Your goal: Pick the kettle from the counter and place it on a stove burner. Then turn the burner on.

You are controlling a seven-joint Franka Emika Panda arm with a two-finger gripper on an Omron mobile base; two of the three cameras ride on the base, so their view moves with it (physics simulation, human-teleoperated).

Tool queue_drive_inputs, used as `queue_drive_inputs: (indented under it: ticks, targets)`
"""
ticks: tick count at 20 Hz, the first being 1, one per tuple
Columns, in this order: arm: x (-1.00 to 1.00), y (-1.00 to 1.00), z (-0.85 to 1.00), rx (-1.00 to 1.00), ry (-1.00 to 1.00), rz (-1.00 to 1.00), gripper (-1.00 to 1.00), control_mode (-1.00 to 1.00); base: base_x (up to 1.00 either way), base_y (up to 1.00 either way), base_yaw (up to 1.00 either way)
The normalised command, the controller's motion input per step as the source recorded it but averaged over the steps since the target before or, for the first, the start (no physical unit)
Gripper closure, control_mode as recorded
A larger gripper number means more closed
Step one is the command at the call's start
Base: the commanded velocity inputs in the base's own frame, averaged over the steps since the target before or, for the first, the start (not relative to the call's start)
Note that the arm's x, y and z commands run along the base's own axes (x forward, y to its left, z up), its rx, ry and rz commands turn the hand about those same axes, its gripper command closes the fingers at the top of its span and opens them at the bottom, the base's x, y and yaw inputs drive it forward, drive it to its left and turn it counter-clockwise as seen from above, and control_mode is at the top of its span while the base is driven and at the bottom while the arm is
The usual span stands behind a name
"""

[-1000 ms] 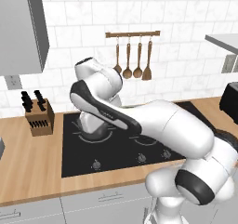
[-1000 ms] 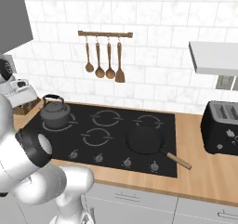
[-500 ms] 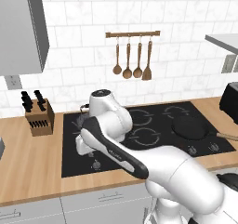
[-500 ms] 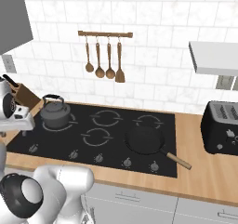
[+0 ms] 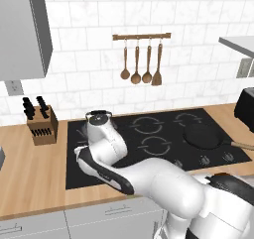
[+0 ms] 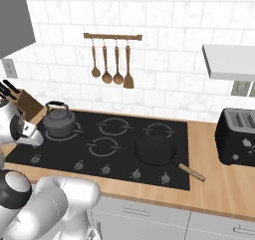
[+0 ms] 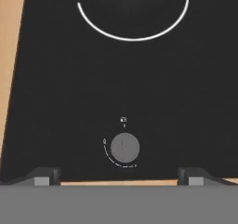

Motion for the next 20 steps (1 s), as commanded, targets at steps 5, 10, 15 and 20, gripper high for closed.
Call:
queue_drive_inputs:
  ticks: [5,10,15,20]
  targets:
    - [0.41,0.07,-0.36,0.03,0.0,-0.1,-1.0,-1.0,0.0,0.0,0.0]
    - [-0.18,-0.08,-0.41,0.02,0.08,0.0,-1.0,-1.0,0.0,0.0,0.0]
    - [-0.07,-0.04,-0.39,0.0,0.01,0.0,-1.0,-1.0,0.0,0.0,0.0]
    - [0.0,0.0,-0.22,0.0,-0.01,0.0,-1.0,-1.0,0.0,0.0,0.0]
